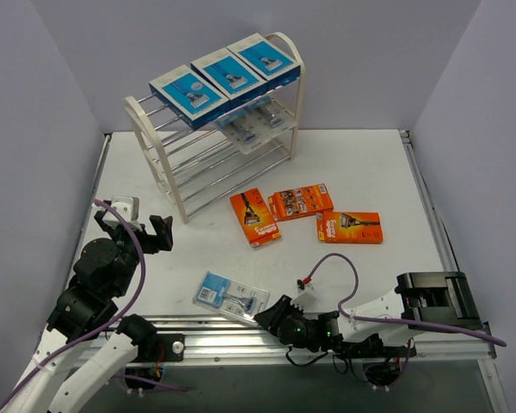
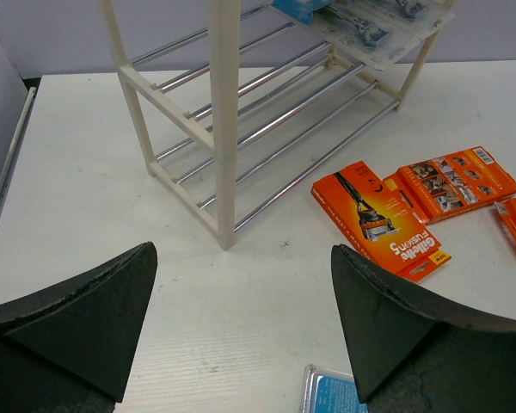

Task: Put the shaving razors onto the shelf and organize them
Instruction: Grab a shaving razor with the right arm

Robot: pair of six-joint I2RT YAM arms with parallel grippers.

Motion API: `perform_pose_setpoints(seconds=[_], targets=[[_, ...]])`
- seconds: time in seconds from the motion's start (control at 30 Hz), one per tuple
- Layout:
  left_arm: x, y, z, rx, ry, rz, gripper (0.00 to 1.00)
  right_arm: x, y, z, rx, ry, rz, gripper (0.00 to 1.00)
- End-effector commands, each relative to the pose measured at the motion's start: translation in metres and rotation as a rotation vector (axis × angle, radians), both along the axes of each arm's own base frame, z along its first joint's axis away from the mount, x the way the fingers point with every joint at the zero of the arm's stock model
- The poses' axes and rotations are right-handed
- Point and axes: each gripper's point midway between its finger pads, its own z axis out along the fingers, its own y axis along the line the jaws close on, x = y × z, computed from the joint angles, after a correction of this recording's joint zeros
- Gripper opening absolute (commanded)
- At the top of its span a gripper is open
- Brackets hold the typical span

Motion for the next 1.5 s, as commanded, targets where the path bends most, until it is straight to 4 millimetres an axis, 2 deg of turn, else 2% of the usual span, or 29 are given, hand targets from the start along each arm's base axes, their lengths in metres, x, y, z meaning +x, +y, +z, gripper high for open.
perform_pose_setpoints(seconds=[0.0, 0.1, 0.47, 0.7, 0.83, 1.03, 1.3, 1.47], targets=[[-0.001, -0.001, 0.018, -0.033, -0.04, -0.01, 0.91, 0.011, -0.004, 0.012, 0.021, -0.056, -0.059, 0.04], [-0.001, -0.001, 0.017, -0.031, -0.04, -0.01, 0.91, 0.014, -0.004, 0.018, 0.041, -0.063, -0.069, 0.0], [-0.004, 0.002, 0.02, -0.04, -0.054, -0.003, 0.91, 0.031, -0.005, 0.065, 0.133, -0.166, -0.125, 0.0], [-0.005, 0.002, 0.022, -0.047, -0.06, -0.003, 0.91, 0.041, -0.011, 0.079, 0.15, -0.208, -0.172, 0.0], [-0.006, 0.003, 0.022, -0.049, -0.062, -0.003, 0.91, 0.048, -0.01, 0.101, 0.171, -0.255, -0.197, 0.0], [-0.007, 0.003, 0.023, -0.055, -0.068, -0.005, 0.91, 0.058, -0.012, 0.122, 0.177, -0.298, -0.214, 0.0], [-0.008, 0.003, 0.024, -0.06, -0.073, -0.008, 0.91, 0.073, -0.007, 0.139, 0.189, -0.313, -0.199, 0.0], [-0.009, 0.004, 0.026, -0.064, -0.078, -0.008, 0.91, 0.072, 0.004, 0.127, 0.111, -0.3, -0.151, 0.0]])
